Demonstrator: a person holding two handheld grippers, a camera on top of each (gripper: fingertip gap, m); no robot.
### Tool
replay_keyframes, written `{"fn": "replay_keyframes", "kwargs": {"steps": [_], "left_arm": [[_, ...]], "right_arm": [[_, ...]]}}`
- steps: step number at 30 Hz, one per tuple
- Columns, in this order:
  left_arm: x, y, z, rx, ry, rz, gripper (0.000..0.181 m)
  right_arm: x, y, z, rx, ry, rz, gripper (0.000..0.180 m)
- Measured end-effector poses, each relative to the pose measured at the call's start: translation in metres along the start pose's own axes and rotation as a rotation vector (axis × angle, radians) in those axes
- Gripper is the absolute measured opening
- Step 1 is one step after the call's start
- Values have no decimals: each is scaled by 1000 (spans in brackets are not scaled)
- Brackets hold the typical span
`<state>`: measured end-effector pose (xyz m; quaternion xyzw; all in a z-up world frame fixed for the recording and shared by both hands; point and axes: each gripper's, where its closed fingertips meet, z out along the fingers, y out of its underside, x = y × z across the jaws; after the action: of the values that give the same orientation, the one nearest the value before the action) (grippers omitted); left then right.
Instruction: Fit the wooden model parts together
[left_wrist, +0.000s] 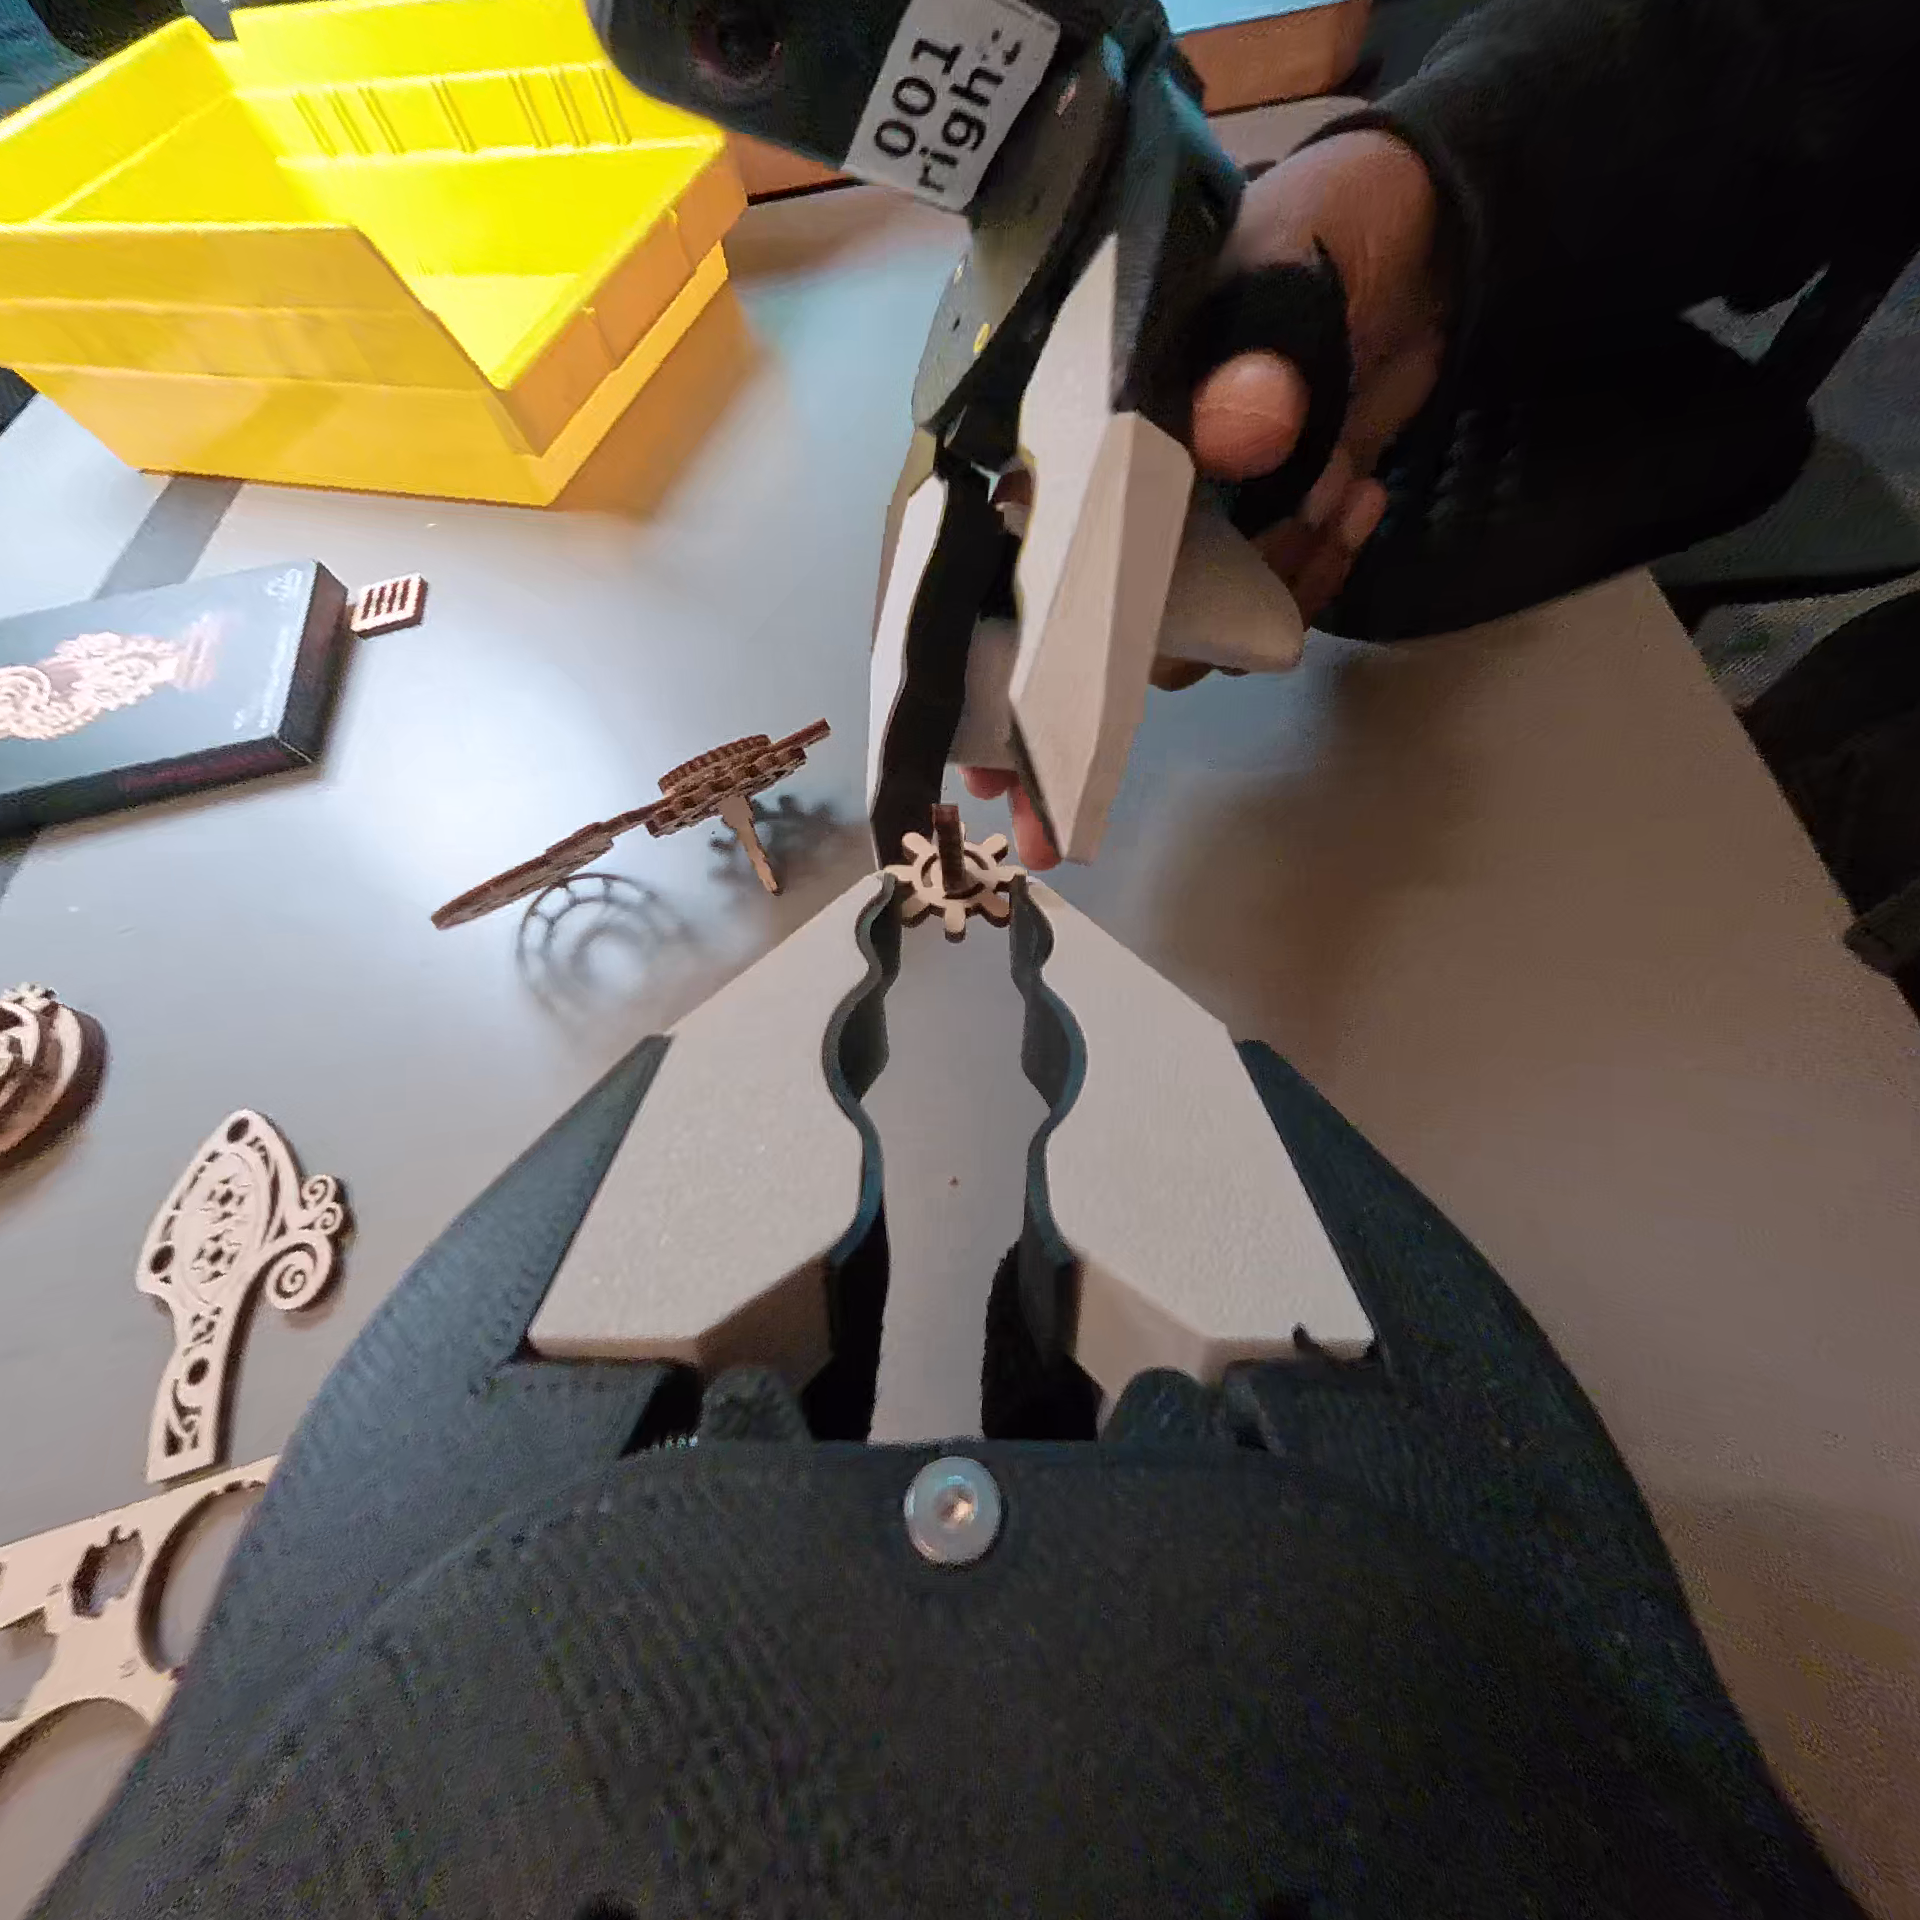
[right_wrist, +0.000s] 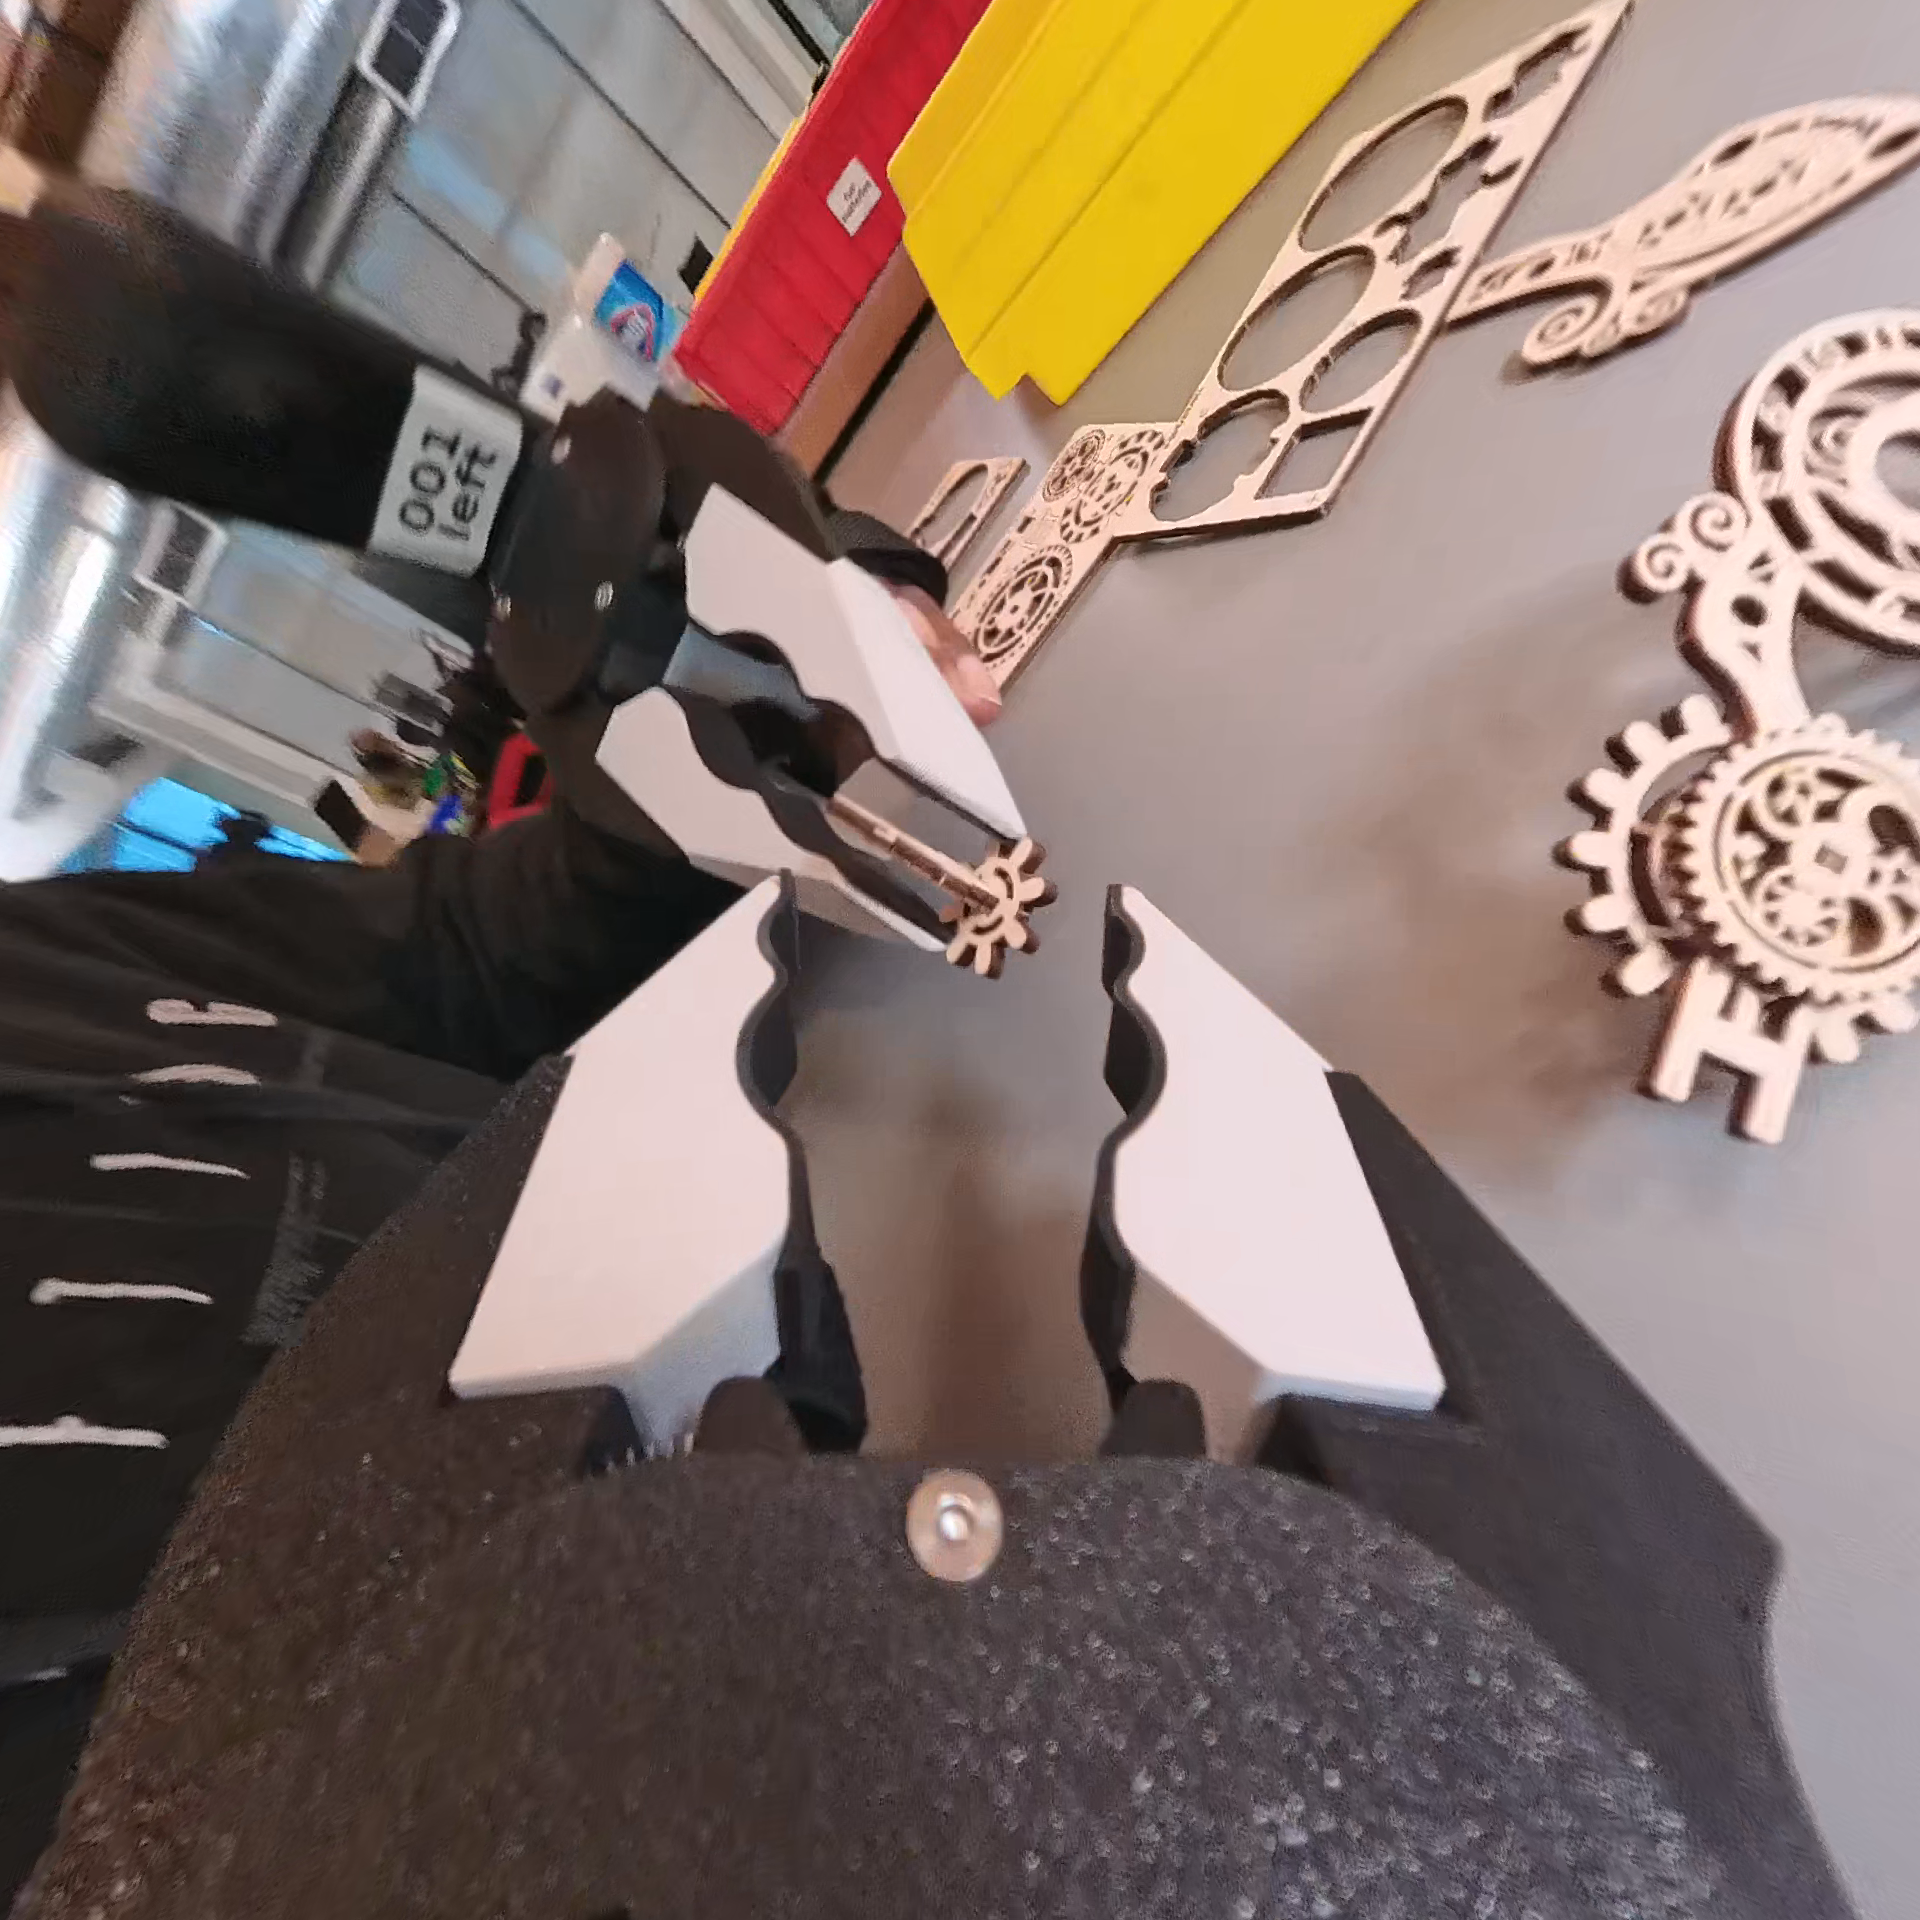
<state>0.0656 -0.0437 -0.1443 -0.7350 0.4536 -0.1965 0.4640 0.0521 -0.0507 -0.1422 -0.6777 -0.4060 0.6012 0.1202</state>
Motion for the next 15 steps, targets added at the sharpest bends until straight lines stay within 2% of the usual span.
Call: {"fn": "replay_keyframes", "kwargs": {"steps": [3,8,15], "left_arm": [[1,-2,0,-11,-27,46,19],[-3,-6,-8,40,-47,50,19],[2,-20,-16,134,-37,83,18]], "right_arm": [[2,-3,1,24,-36,99,54],[-2,-9,-4,72,-140,190,33],[-21,-11,-6,80,-287,210,31]]}}
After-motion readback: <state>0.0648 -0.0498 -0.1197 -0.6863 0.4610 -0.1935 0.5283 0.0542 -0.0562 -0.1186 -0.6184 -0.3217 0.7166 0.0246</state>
